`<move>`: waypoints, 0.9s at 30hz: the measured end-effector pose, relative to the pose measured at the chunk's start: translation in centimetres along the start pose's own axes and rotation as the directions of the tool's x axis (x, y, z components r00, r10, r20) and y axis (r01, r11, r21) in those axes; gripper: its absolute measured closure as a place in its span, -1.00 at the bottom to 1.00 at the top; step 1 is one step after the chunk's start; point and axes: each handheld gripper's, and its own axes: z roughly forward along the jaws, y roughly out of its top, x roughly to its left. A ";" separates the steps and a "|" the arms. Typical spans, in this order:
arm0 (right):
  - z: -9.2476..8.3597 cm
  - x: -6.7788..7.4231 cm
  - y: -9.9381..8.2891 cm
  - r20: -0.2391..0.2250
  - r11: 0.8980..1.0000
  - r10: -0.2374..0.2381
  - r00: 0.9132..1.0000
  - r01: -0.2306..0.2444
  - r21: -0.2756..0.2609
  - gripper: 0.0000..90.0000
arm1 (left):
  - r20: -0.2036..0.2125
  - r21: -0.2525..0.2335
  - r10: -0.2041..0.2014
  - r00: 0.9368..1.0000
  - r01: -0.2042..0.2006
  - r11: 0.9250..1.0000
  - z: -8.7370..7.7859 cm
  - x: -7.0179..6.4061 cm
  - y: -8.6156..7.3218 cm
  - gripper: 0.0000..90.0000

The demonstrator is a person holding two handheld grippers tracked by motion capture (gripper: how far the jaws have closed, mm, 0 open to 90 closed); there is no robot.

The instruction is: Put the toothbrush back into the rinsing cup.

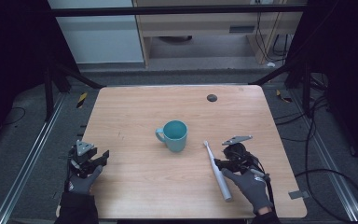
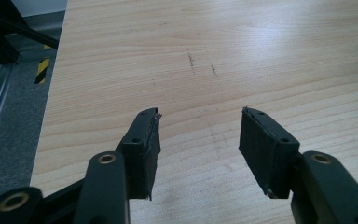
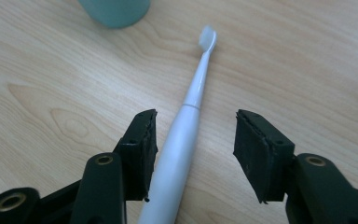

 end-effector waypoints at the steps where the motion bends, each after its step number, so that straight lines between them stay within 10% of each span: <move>1: 0.0 0.0 0.0 0.000 1.000 0.000 1.000 0.000 0.000 0.10 | 0.000 0.000 0.000 1.000 0.000 1.000 0.0 0.0 0.0 0.05; 27: 2.9 0.7 -1.0 -0.048 0.985 -0.001 0.999 0.009 0.171 0.31 | 0.056 0.049 0.005 0.998 -0.008 0.999 0.7 -0.3 0.0 -0.01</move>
